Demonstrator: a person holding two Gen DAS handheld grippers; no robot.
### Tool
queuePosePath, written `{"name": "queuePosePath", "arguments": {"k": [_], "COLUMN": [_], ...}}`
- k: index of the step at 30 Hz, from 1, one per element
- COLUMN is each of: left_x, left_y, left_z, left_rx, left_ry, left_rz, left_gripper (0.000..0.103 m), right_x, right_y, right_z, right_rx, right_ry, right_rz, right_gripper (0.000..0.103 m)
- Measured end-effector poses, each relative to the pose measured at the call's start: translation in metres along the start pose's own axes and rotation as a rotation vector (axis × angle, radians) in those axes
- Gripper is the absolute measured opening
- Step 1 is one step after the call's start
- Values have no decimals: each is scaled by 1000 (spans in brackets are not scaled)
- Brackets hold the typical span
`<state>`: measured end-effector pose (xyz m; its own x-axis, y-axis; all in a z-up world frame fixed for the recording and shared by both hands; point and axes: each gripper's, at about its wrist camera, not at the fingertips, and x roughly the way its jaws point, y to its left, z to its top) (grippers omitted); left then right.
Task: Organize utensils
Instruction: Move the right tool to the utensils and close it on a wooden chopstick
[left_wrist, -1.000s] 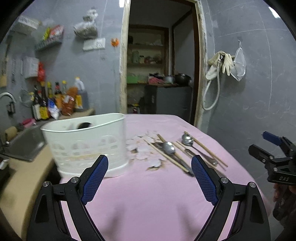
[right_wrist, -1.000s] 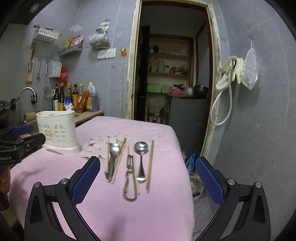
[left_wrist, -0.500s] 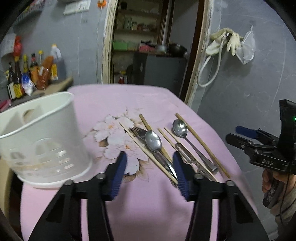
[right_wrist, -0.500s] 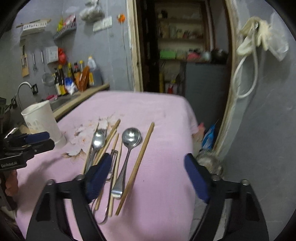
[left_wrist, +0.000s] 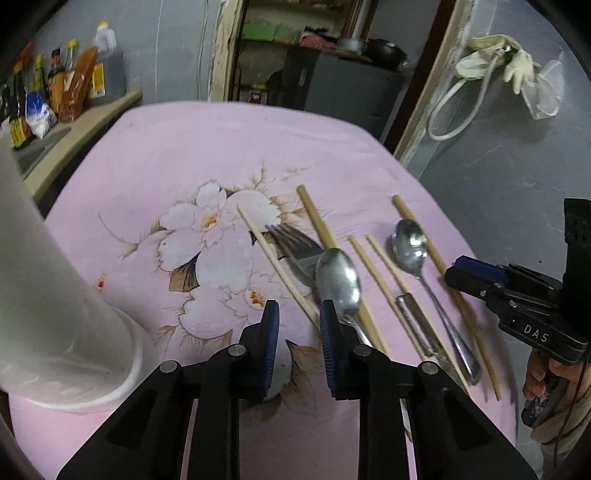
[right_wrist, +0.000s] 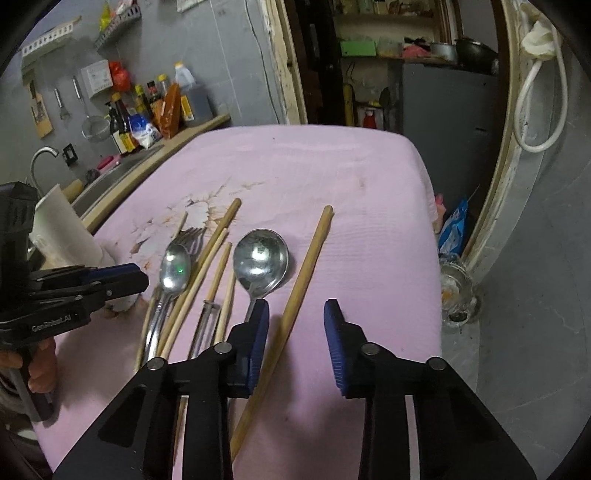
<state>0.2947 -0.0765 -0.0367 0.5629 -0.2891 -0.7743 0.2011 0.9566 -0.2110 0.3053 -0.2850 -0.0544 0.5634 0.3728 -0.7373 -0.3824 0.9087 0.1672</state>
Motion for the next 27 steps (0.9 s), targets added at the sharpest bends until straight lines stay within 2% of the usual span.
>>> {"name": "queuePosePath", "arguments": {"k": [5, 8, 14, 18, 21, 23, 25, 27], "left_x": [8, 15, 19, 19, 18, 18, 16, 12], "left_y": [7, 10, 13, 14, 12, 11, 10, 9], "left_z": [4, 8, 11, 14, 16, 15, 12, 10], "left_rx": [-20, -45, -69, -95, -92, -106, -116, -114], "left_ry": [15, 45, 56, 63, 64, 73, 83, 83], "left_rz": [-10, -25, -43, -48, -29, -42, -64, -77], "left_gripper": [17, 17, 17, 17, 9, 6, 5, 5], "right_x": [10, 17, 24, 30, 33, 34, 34, 32], "right_y": [-3, -1, 4, 2, -2, -2, -4, -11], "right_z": [7, 13, 18, 24, 29, 31, 33, 32], "right_rx": [-4, -11, -44, -32, -15, -13, 4, 53], "right_ry": [32, 58, 86, 117, 148, 162, 168, 167], "right_rz": [4, 1, -28, -13, 4, 5, -11, 1], "right_gripper": [21, 21, 22, 23, 23, 20, 11, 7]}}
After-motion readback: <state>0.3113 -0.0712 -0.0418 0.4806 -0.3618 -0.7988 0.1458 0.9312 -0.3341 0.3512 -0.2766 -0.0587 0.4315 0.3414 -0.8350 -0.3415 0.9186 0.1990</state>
